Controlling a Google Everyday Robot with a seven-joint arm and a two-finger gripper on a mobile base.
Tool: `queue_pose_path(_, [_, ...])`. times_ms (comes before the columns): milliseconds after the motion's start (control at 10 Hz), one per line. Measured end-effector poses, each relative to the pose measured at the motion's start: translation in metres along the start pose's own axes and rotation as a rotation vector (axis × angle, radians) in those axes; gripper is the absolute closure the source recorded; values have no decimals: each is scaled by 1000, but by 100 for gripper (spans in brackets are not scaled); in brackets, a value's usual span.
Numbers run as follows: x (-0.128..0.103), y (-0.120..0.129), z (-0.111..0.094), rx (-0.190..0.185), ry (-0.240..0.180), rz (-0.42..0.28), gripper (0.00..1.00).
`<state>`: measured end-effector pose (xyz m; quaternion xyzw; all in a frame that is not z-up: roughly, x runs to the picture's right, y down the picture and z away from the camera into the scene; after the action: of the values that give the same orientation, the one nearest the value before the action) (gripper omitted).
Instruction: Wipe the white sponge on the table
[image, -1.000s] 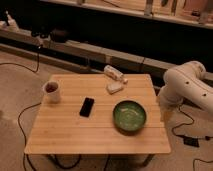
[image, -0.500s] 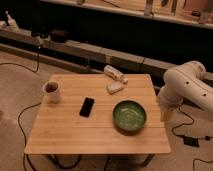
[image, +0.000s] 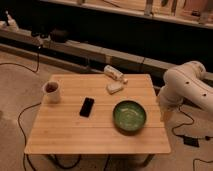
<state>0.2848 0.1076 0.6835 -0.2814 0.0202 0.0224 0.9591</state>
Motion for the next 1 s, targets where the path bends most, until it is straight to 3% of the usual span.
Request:
queue_pose_path(500, [-1,-2,-1,5,-2,-3,35])
queue_pose_path(600, [-9,-12,-6,30,-13,-34,35])
queue_pose_path(700, [-27,-26,-15,70,-43,-93,35])
queue_pose_path(1000, [-105,-81,-54,268,-208,-334,35])
